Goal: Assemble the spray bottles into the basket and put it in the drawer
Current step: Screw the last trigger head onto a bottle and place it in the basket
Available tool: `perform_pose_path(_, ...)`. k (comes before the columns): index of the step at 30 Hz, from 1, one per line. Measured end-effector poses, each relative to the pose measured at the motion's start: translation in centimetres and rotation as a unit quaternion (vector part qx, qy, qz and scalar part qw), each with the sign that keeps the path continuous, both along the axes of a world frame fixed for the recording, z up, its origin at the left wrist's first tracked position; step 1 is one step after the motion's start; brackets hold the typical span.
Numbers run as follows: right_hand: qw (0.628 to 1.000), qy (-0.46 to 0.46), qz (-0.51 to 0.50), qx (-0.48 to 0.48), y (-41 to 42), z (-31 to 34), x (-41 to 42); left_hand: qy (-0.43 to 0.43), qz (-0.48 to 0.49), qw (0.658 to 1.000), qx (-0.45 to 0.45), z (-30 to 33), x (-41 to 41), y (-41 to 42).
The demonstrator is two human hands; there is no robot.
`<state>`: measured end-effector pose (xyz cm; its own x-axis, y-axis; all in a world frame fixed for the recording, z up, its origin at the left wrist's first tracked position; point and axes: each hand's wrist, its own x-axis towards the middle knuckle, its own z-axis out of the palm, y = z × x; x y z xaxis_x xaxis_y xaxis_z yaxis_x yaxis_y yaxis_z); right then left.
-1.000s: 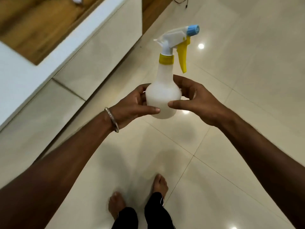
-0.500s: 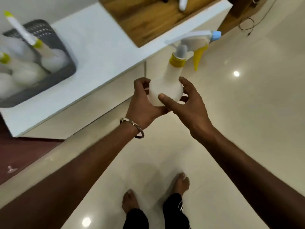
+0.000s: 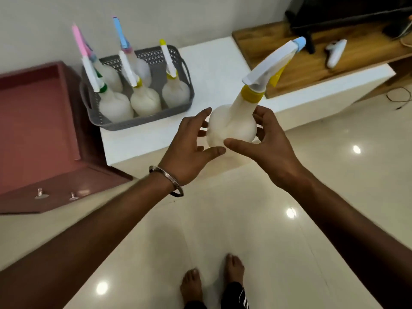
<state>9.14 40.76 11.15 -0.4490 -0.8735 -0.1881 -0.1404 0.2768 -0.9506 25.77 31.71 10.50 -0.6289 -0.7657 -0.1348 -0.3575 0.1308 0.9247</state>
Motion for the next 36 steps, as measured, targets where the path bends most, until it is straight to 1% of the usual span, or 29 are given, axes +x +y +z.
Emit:
perform_pose_path(4, 0.997, 0.005, 0.071, -0.02, -4.6, 0.7, -0.9, -0.001, 0.01, 1.0, -0.021, 1.0, 1.0, -4.4)
perform_pose_path(6, 0.995, 0.001, 0.096, -0.029, -6.8, 0.9, -1.5, 0.014, 0.025, 1.0, -0.006, 1.5, 0.8, -5.9)
perform_pose_path(10, 0.986, -0.026, 0.142, -0.079, -11.5, 2.3, -3.6, 0.021, 0.061, 0.998, -0.023, 3.3, -0.5, -9.1)
perform_pose_path(13, 0.979, -0.051, 0.164, -0.107, -15.0, 4.1, -5.3, 0.018, 0.077, 0.996, -0.031, 5.9, -1.6, -11.7)
perform_pose_path(17, 0.967, -0.066, 0.202, -0.138, -20.3, 6.9, -7.4, 0.022, 0.076, 0.997, -0.005, 10.4, -2.4, -16.8)
perform_pose_path(20, 0.959, -0.075, 0.227, -0.154, -24.6, 8.5, -8.5, -0.011, 0.053, 0.998, -0.022, 13.1, -2.9, -20.9)
perform_pose_path(22, 0.955, -0.084, 0.239, -0.154, -27.3, 8.9, -8.8, -0.037, 0.044, 0.998, -0.027, 13.8, -3.1, -23.3)
perform_pose_path(27, 0.951, -0.092, 0.268, -0.124, -33.6, 8.1, -9.0, -0.089, 0.035, 0.995, -0.017, 13.0, -3.3, -29.1)
perform_pose_path(31, 0.948, -0.095, 0.291, -0.087, -37.3, 5.5, -8.9, -0.149, 0.036, 0.986, -0.062, 10.9, -3.4, -32.6)
perform_pose_path(36, 0.949, -0.057, 0.309, -0.026, -40.5, 1.9, -8.8, -0.205, 0.049, 0.972, -0.1, 7.0, -3.4, -35.5)
